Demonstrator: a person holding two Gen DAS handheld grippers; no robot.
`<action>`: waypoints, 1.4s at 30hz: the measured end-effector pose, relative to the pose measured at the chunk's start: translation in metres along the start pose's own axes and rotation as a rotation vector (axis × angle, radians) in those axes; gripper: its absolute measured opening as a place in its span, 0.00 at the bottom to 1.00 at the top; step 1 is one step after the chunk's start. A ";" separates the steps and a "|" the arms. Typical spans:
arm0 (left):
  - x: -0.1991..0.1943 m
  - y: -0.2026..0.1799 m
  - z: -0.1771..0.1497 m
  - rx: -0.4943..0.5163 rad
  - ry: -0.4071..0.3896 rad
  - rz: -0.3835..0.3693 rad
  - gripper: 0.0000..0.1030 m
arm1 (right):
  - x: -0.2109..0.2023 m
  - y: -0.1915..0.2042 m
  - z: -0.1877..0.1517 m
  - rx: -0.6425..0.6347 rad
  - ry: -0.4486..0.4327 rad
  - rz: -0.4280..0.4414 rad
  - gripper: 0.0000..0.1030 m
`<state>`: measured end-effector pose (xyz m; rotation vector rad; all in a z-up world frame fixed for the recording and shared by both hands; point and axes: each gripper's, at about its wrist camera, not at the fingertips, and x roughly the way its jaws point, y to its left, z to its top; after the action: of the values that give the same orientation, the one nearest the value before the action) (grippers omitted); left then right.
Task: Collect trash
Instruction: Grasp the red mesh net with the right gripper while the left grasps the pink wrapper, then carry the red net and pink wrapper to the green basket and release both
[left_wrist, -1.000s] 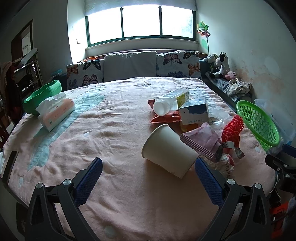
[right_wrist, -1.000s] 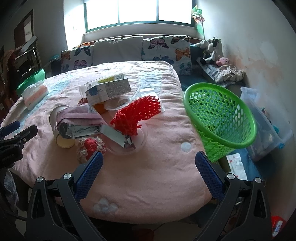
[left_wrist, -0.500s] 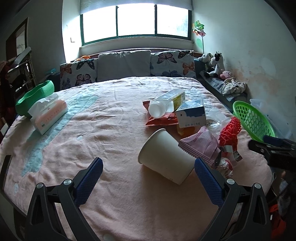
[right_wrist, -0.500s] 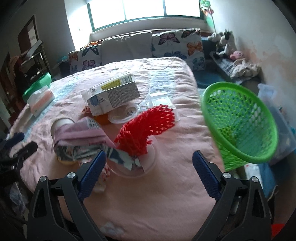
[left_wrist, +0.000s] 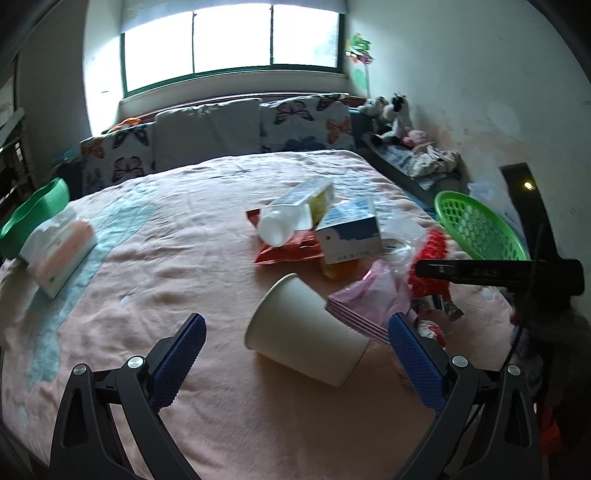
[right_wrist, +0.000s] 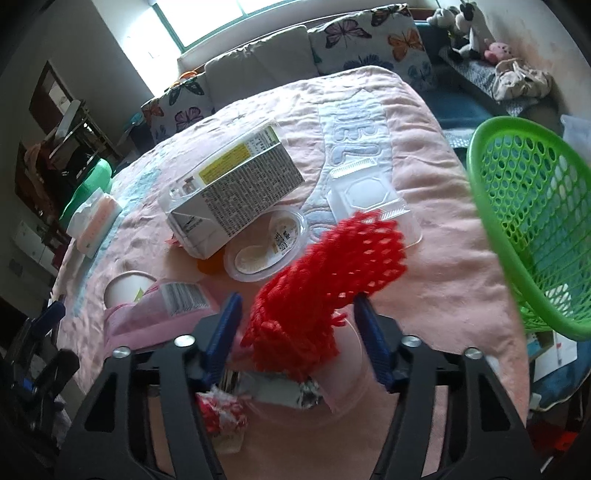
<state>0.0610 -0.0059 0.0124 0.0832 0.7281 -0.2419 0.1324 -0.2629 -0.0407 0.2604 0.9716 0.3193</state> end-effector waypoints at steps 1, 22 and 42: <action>0.000 -0.002 0.002 0.011 0.000 -0.013 0.93 | -0.001 0.000 0.000 0.001 -0.003 0.003 0.48; 0.067 -0.054 0.032 0.301 0.177 -0.273 0.72 | -0.076 -0.027 0.002 0.034 -0.172 0.032 0.31; 0.043 -0.050 0.035 0.283 0.115 -0.307 0.40 | -0.109 -0.089 -0.002 0.110 -0.231 -0.102 0.31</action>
<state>0.1023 -0.0676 0.0107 0.2563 0.8163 -0.6376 0.0868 -0.3862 0.0099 0.3390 0.7721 0.1389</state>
